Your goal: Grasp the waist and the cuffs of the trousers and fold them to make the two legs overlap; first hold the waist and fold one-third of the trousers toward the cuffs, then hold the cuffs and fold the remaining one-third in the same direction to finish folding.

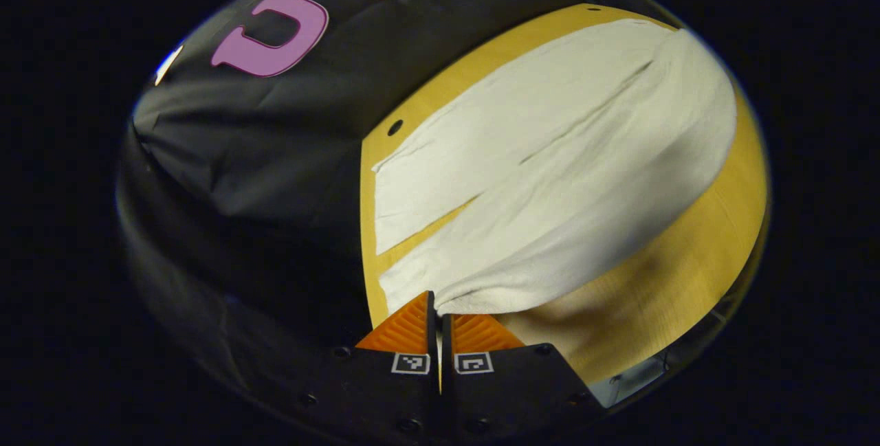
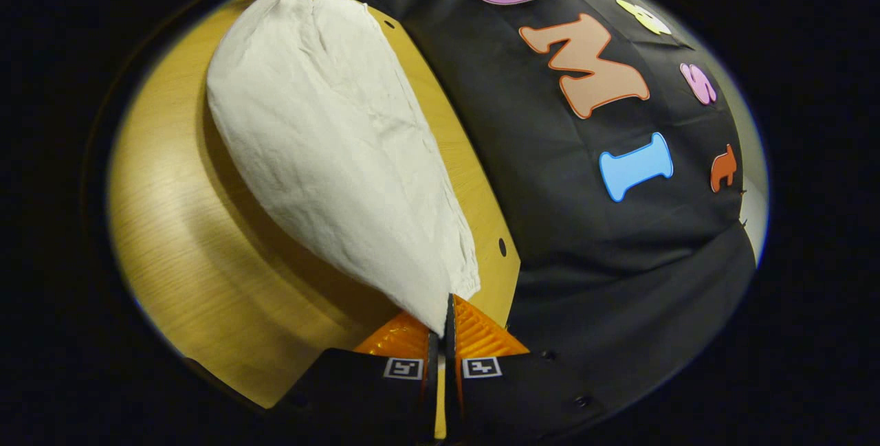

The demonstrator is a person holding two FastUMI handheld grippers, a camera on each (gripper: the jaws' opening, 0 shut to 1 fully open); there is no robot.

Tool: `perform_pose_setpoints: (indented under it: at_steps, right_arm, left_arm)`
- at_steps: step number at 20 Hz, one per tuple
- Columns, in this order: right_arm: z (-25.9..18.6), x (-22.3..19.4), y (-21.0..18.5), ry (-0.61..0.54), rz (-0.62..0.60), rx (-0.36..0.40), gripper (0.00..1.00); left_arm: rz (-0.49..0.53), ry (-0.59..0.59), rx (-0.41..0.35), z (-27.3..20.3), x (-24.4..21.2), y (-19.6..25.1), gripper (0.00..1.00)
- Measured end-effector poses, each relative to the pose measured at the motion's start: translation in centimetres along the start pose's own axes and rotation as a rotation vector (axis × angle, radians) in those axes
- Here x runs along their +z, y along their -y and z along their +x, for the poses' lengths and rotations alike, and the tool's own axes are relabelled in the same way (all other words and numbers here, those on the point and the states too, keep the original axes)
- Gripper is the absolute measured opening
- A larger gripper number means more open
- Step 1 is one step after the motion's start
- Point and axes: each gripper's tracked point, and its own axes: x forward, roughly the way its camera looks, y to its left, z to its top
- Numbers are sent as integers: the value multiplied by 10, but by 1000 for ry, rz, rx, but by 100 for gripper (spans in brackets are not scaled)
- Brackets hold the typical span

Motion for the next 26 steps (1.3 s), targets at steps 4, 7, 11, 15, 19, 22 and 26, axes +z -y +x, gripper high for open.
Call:
perform_pose_setpoints:
  at_steps: [4,7,11,15,19,22,26]
  right_arm:
    - [12,17,31,42,4,-28,7]
    - [21,33,58,48,30,-68,7]
    - [30,55,93,22,68,-139,10]
    - [49,64,109,-33,94,-175,7]
    - [69,72,106,-96,78,-124,5]
    - [89,73,108,-116,28,-78,4]
    - [131,71,115,-100,-1,-59,7]
  left_arm:
    - [-86,53,71,-11,45,-27,0]
    - [-127,94,91,-22,66,-32,0]
    - [-145,146,89,-35,101,-52,0]
    - [-187,187,42,10,131,-78,0]
    - [-145,208,-6,44,147,-86,0]
    - [-136,211,-33,68,156,-82,0]
    - [-170,214,-8,93,168,-75,0]
